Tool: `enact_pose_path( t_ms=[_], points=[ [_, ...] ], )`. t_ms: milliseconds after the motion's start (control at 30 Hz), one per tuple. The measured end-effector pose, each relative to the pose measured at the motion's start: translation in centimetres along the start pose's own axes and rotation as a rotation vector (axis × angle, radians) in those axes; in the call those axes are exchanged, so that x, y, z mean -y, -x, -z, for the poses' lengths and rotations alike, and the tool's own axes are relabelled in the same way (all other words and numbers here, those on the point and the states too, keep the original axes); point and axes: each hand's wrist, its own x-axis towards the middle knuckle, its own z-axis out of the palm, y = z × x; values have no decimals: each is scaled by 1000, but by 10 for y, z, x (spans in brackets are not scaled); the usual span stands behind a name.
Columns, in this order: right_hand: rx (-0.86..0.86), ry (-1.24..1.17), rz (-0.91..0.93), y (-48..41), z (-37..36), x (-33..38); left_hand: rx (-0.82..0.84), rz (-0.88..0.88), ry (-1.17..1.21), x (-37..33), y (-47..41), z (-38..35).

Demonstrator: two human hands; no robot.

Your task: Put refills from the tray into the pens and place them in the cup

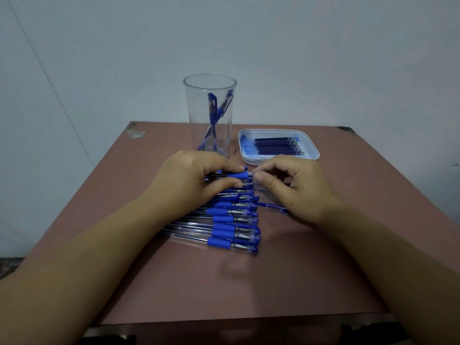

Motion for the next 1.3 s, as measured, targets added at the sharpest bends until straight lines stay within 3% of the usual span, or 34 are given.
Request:
enact_pose_path(
  t_ms=[333, 567, 700, 800, 967, 1300],
  points=[
    [-29, 15, -53, -1, 9, -6, 1, 106, 11, 3, 0, 2],
    [350, 309, -136, 0, 25, -7, 20, 128, 1, 4, 0, 4],
    [423, 319, -126, 0, 23, -5, 25, 147, -7, 4, 0, 4],
    [338, 278, -97, 1, 24, -5, 35, 153, -2, 4, 0, 3],
    [-32, 171, 78, 1, 17, -2, 46, 133, 21, 4, 0, 1],
    [-22, 168, 86, -3, 12, -10, 32, 78, 26, 1, -1, 0]
  ],
)
